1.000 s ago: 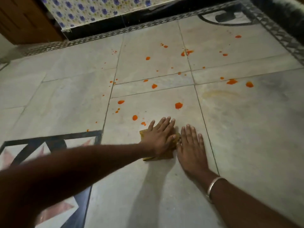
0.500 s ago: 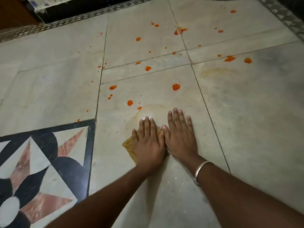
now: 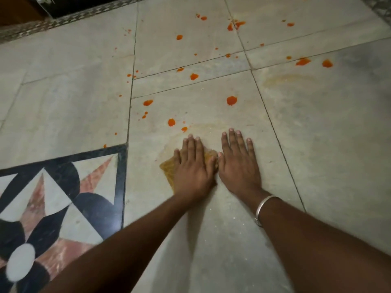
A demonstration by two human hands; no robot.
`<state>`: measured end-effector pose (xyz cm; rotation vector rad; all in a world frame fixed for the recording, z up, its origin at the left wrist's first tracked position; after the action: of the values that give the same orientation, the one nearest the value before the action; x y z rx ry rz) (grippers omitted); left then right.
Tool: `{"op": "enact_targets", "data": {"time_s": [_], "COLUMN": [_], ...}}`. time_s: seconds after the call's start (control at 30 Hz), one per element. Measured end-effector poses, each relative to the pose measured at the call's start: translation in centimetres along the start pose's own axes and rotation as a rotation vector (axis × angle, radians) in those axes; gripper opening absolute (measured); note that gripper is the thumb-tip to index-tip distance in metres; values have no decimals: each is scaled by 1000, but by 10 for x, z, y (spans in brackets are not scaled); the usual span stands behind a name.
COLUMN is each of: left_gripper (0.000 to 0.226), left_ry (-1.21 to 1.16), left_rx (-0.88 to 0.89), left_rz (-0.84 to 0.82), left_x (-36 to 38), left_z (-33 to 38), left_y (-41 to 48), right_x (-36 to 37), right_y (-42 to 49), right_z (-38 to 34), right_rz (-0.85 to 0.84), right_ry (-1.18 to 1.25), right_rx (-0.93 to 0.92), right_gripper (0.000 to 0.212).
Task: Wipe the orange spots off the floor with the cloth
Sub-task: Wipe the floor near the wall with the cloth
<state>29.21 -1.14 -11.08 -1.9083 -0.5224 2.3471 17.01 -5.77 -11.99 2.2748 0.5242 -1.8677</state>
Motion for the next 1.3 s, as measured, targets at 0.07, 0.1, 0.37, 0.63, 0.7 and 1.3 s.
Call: {"op": "enact_targets", "data": {"time_s": [0.07, 0.1, 0.37, 0.63, 0.7, 1.3], "left_gripper": [79, 79, 82, 76, 75, 83], "left_ry": [28, 33, -137, 39, 82, 77], "left_rx": [95, 89, -274, 62, 180, 108], "left_rz": [3, 4, 93, 27, 2, 29], "left_x": [-13, -19, -17, -12, -27, -38], "left_z": [-4, -15, -95, -8, -8, 3], "left_y": [26, 37, 3, 42, 74, 110], "right_x": [0, 0, -1, 1, 1, 2], "right_y": [0, 0, -1, 0, -1, 0], "right_z": [0, 2, 2, 0, 1, 1], "right_rz": [-4, -4, 33, 22, 20, 5], "right_ry": [-10, -12, 9, -12, -8, -16], "right_rx": [-7, -8, 7, 1, -4, -4], "right_gripper": [65, 65, 64, 65, 66, 65]}}
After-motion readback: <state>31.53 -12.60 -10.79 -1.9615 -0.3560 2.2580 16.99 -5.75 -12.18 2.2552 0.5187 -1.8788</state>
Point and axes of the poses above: each hand's wrist, its own y-axis towards the middle knuckle, its own x-axis out of the palm, z = x × y, the point moved 8 cm from there along y, towards the middle knuckle, and after that the axes turned 10 degrees about -z, right-handed, at the moved point
